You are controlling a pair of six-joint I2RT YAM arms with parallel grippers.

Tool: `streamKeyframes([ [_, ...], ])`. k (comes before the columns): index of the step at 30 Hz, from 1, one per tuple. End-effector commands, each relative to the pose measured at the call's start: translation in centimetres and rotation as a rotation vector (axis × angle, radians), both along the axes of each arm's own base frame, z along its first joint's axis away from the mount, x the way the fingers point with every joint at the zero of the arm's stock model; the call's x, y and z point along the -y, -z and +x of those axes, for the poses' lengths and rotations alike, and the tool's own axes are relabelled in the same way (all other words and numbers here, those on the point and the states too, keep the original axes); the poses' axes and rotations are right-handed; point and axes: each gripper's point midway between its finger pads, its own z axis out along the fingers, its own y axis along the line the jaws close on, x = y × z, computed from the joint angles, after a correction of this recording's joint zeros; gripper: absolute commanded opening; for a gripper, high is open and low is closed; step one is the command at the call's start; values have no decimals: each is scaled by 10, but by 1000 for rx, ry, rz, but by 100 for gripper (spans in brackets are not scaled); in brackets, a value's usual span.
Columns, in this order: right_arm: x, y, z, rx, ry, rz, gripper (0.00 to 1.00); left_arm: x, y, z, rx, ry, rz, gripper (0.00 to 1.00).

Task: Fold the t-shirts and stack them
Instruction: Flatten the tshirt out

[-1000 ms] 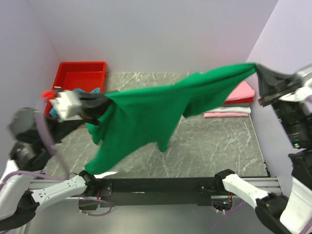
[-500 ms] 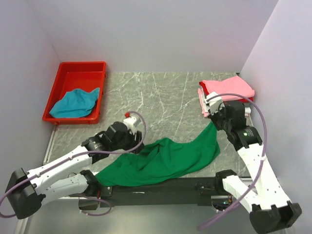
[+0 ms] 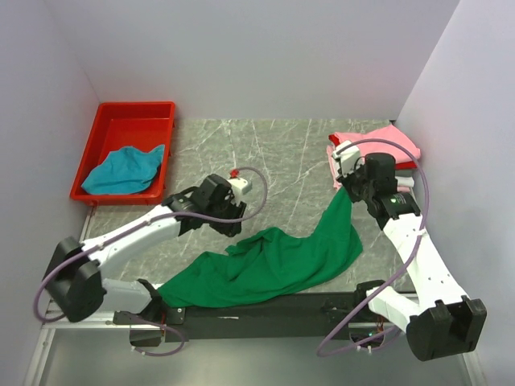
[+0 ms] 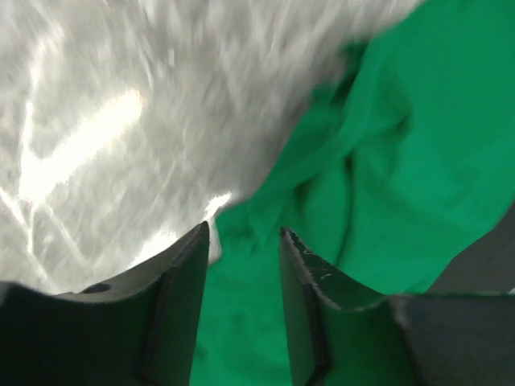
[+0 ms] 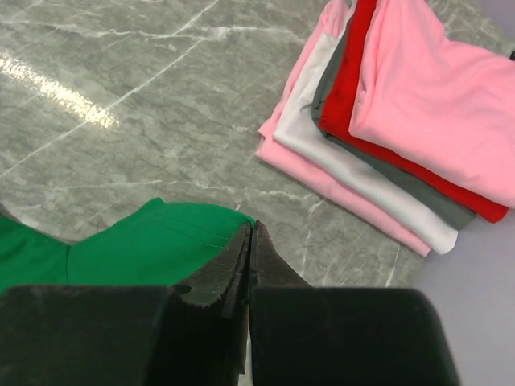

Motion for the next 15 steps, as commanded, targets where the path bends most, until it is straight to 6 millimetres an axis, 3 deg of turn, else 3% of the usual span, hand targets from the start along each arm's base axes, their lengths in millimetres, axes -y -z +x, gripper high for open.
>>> streamKeyframes([
  [1,2,-23,14,81,7,34,0,-5,-4,-13,-13,164,103,47],
  [3,4,-21,15,71,8,43,0,-20,1,-10,53,268,251,52],
  [6,4,-22,17,65,3,58,0,-39,26,-14,107,441,446,55],
  [13,4,-15,18,41,-5,79,0,-39,64,-24,175,624,493,52],
  [15,3,-14,20,31,-13,83,0,-38,67,-22,203,655,493,51],
])
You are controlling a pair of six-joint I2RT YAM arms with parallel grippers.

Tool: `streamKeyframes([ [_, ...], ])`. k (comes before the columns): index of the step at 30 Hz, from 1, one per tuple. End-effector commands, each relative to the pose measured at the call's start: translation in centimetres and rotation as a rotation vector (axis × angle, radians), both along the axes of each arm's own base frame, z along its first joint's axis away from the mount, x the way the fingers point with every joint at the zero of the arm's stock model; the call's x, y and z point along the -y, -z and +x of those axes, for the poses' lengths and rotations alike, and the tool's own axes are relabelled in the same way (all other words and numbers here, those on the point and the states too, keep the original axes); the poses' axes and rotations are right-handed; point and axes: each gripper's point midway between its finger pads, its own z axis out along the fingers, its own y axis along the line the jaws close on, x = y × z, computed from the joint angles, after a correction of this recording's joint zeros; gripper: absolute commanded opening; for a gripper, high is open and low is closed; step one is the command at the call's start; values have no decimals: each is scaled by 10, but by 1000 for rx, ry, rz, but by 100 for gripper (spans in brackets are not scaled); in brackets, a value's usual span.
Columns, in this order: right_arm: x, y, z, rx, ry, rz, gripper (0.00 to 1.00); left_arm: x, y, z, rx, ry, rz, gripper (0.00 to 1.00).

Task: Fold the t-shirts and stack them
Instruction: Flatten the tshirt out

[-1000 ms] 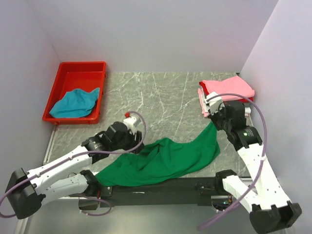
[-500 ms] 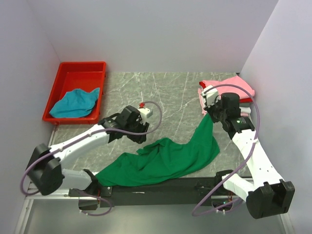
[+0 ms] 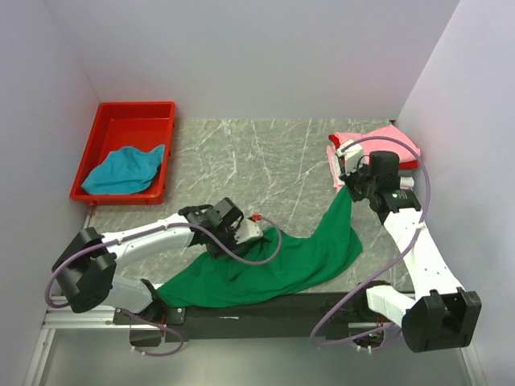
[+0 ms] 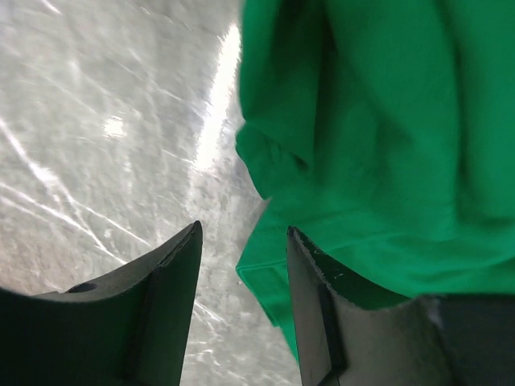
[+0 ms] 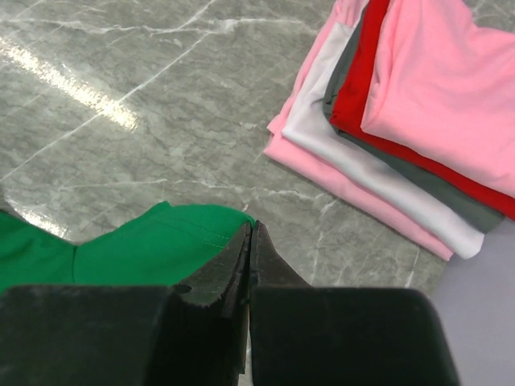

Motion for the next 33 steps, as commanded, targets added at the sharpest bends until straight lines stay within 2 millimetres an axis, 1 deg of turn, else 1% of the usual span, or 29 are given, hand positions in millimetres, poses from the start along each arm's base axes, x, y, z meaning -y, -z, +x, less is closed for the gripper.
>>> streamKeyframes([
  [1,-4,-24,14,68,-12,32,0,8,3,15,90,123,-6,51],
  [6,-4,-23,14,59,-13,40,0,19,1,17,107,178,-51,51],
  [7,-4,-22,14,58,-15,40,0,24,-1,16,105,198,-71,51],
  [10,-3,-23,14,57,-13,47,0,28,0,12,96,228,-96,51],
  [18,0,-27,14,59,-15,52,0,21,12,-2,26,255,-71,50],
  [23,0,-25,13,47,-17,63,0,21,15,-4,14,260,-66,51],
  [27,0,-23,13,39,-20,70,0,22,25,-3,-6,261,-40,50],
  [29,-1,-25,14,43,-23,75,0,25,26,-2,-6,263,-43,50],
  [31,0,-23,13,37,-23,75,0,26,28,0,-6,263,-38,49],
  [33,0,-22,12,32,-23,75,0,25,30,2,-5,260,-28,42],
])
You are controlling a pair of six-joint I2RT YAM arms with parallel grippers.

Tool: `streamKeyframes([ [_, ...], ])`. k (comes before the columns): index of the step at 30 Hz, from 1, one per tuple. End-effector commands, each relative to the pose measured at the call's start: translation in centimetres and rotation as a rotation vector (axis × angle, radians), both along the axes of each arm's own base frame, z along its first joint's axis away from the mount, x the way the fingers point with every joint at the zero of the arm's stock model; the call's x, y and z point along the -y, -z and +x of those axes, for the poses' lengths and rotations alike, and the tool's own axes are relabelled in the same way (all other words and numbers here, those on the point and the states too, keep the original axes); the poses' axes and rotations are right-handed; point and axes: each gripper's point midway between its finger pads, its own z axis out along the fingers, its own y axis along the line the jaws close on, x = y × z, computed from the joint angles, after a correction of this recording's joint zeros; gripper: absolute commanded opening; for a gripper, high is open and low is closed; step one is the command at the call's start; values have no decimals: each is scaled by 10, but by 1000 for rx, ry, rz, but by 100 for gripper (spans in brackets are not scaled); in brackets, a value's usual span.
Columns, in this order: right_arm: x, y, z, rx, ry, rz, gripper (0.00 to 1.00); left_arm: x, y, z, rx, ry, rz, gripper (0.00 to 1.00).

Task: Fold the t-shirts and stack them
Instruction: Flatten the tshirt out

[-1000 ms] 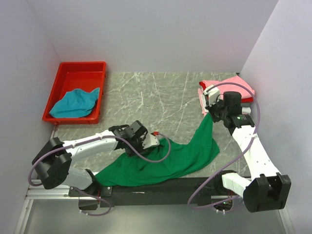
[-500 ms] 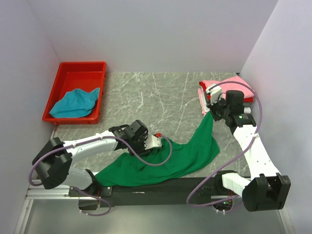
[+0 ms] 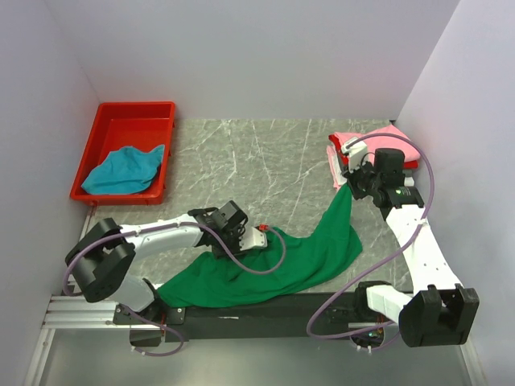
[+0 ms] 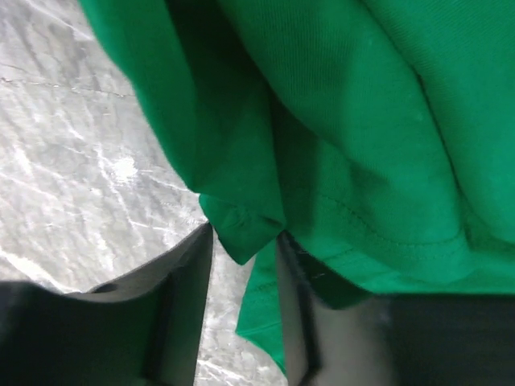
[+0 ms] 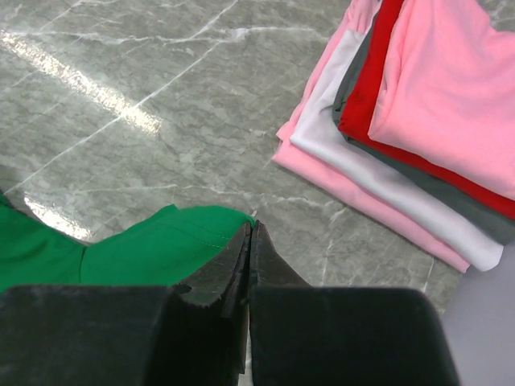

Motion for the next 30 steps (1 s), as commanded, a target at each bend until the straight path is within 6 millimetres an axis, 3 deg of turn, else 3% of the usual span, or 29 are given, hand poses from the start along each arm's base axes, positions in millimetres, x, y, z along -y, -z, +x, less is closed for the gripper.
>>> streamKeyframes([
  [1,0,-22,8,54,-4,16,0,12,-6,8,30,30,-31,37],
  [2,-1,-21,8,51,-7,18,0,14,-8,10,41,28,-36,21],
  [5,0,-20,8,47,-7,18,0,16,-18,19,94,8,-56,1],
  [10,0,-22,6,49,-9,18,0,20,-50,29,203,-13,-144,0],
  [16,-2,-36,2,67,-34,14,0,4,-108,42,387,-117,-249,0],
  [19,-6,-74,1,126,-75,4,0,-11,-154,52,518,-224,-332,0],
  [20,-7,-105,4,192,-86,-4,0,-19,-177,53,575,-261,-380,0],
  [21,-8,-123,3,226,-97,-10,0,-24,-196,55,614,-308,-422,0],
  [22,-8,-160,0,297,-108,-25,0,-36,-216,61,683,-378,-440,0],
  [24,-8,-197,-7,355,-120,-41,0,-52,-276,56,782,-459,-585,0],
  [25,-9,-244,-15,461,-127,-44,0,-64,-300,55,831,-516,-633,0],
  [27,-9,-287,-27,555,-130,-52,0,-86,-373,41,924,-579,-840,0],
  [28,-9,-330,-44,660,-126,-54,0,-97,-398,35,964,-612,-913,0],
  [29,-9,-350,-54,710,-119,-56,0,-110,-425,24,994,-630,-1001,1],
  [30,-8,-368,-61,756,-110,-55,0,-126,-467,10,1032,-657,-1133,1],
])
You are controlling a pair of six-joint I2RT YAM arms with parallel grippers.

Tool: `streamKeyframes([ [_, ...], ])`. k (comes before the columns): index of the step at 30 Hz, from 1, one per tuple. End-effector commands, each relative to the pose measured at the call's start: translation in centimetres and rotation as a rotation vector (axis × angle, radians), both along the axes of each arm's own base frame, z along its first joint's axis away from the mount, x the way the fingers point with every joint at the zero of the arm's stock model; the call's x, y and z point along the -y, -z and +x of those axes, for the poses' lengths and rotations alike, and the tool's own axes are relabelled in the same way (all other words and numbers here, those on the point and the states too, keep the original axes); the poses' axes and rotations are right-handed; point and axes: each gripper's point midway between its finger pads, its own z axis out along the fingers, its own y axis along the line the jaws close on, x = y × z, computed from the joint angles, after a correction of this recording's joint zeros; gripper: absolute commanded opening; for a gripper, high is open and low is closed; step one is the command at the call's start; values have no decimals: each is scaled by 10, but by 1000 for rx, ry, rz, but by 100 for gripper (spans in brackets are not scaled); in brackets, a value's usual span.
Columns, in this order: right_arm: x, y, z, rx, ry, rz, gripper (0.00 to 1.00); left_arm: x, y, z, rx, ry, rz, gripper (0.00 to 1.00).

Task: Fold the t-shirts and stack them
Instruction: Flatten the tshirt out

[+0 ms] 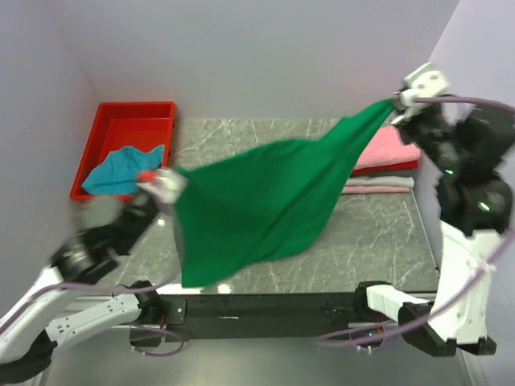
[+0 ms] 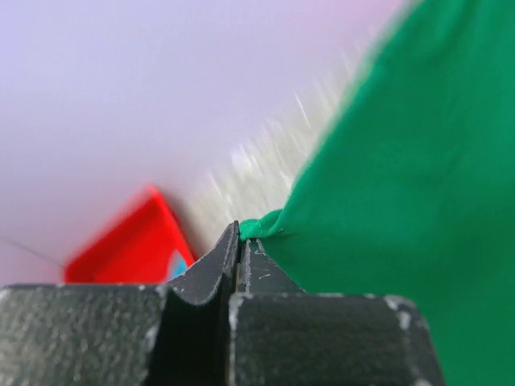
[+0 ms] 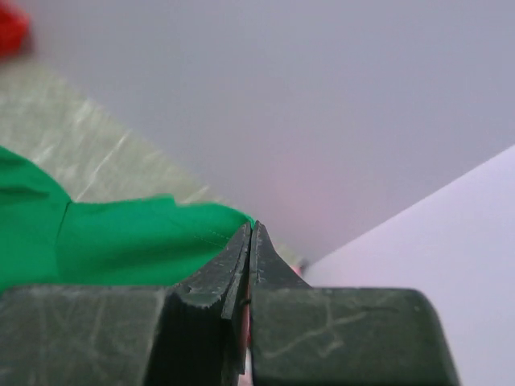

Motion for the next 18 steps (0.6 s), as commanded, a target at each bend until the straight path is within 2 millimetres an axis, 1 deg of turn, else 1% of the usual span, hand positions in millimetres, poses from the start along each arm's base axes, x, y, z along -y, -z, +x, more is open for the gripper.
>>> streamKeyframes([
  [1,2,-92,-55,242,3,0,0,-62,-139,-36,259,-80,-428,1],
  [2,3,-107,-66,289,14,10,0,-72,-164,-54,325,-30,-494,1],
  [3,5,-122,-80,338,22,29,0,-86,-192,-70,408,-5,-577,1],
  [4,5,-144,-97,420,26,42,0,-92,-206,-82,454,30,-613,1],
  [5,7,-154,-107,462,33,52,0,-97,-220,-97,507,81,-638,1],
  [6,9,-172,-127,537,45,78,0,-105,-238,-111,555,114,-673,1],
  [7,10,-183,-141,584,48,88,0,-106,-246,-118,575,145,-675,1],
  [8,11,-191,-152,619,48,101,0,-102,-253,-121,583,167,-672,1],
  [9,12,-199,-166,653,54,123,0,-103,-269,-138,621,235,-683,1],
  [10,12,-213,-184,711,51,135,0,-100,-274,-141,627,259,-672,1],
  [11,12,-218,-194,736,48,146,0,-93,-278,-140,627,275,-656,1],
  [12,13,-224,-207,767,45,156,0,-93,-289,-152,652,319,-656,1],
  [13,13,-232,-218,806,45,173,0,-90,-290,-151,642,325,-644,1],
  [14,14,-235,-224,822,46,181,0,-83,-292,-148,640,330,-625,1],
  [15,15,-238,-229,837,47,188,0,-83,-297,-153,645,345,-630,1],
  [16,16,-240,-231,845,54,196,0,-75,-297,-153,639,370,-612,1],
  [18,18,-239,-223,830,65,199,0,-65,-291,-143,602,370,-598,1],
])
